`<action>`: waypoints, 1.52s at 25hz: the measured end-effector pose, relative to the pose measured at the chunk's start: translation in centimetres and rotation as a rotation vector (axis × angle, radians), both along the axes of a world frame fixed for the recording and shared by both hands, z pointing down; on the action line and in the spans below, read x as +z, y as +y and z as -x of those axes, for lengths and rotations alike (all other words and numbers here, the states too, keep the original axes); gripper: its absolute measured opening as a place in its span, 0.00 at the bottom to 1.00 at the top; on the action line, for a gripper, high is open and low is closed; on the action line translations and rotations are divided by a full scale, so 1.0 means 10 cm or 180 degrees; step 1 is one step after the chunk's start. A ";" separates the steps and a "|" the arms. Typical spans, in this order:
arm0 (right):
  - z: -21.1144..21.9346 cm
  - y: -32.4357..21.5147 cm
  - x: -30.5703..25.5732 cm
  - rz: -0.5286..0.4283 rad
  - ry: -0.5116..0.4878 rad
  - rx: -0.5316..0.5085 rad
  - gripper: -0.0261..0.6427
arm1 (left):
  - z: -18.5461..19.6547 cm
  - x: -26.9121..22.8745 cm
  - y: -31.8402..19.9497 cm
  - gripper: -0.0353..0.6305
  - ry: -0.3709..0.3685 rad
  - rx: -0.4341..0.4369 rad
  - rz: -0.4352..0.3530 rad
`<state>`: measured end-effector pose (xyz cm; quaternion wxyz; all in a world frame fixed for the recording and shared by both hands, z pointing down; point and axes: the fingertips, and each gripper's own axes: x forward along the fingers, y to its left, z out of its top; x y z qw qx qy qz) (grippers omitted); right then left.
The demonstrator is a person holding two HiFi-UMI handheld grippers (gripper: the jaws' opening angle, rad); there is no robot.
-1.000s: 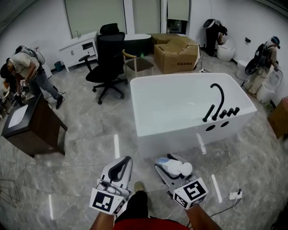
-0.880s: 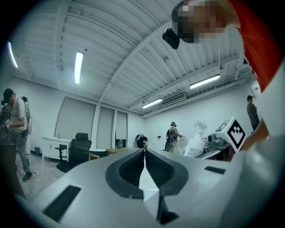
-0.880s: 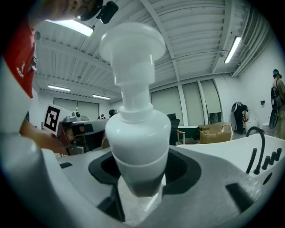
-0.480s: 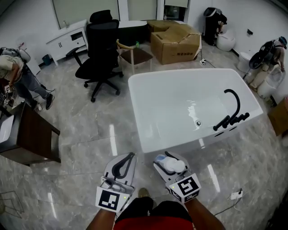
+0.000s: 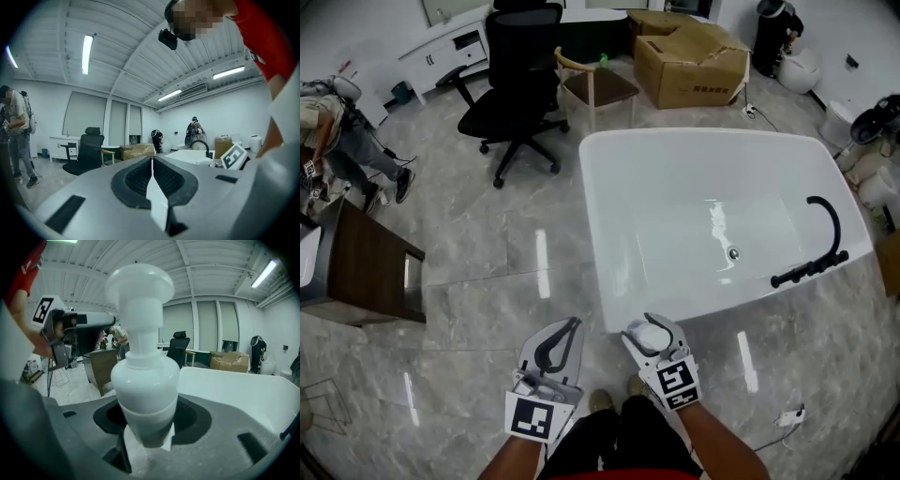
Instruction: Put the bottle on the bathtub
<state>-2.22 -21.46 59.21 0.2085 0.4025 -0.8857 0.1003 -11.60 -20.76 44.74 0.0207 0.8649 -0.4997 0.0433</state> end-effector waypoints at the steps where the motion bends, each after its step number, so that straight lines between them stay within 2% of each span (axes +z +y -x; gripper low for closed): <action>1: 0.01 -0.06 0.13 0.0038 0.0029 -0.0018 0.40 | 0.00 0.07 -0.06 0.08 -0.0014 -0.0024 0.0037; 9: 0.04 -0.40 0.92 0.0257 0.0173 -0.0155 0.40 | -0.03 0.49 -0.37 0.08 -0.0111 -0.0118 0.0291; 19: 0.07 -0.53 1.30 0.0294 0.0263 -0.0202 0.40 | -0.04 0.75 -0.44 0.08 -0.0112 -0.0107 0.0447; 23: 0.05 -0.54 1.37 0.0294 0.0337 -0.0183 0.40 | -0.04 0.75 -0.44 0.08 -0.0119 -0.0101 0.0441; 30: 0.08 -0.58 1.36 0.0288 0.0188 -0.0148 0.41 | -0.03 0.72 -0.41 0.08 -0.0139 -0.0093 0.0435; 34: 0.09 -0.55 1.25 0.0258 0.0104 -0.0168 0.51 | -0.07 0.68 -0.36 0.08 -0.0131 -0.0084 0.0428; 38: -0.02 -0.50 1.03 0.0190 0.0096 -0.0164 0.53 | -0.13 0.56 -0.34 0.08 -0.0090 -0.0062 0.0374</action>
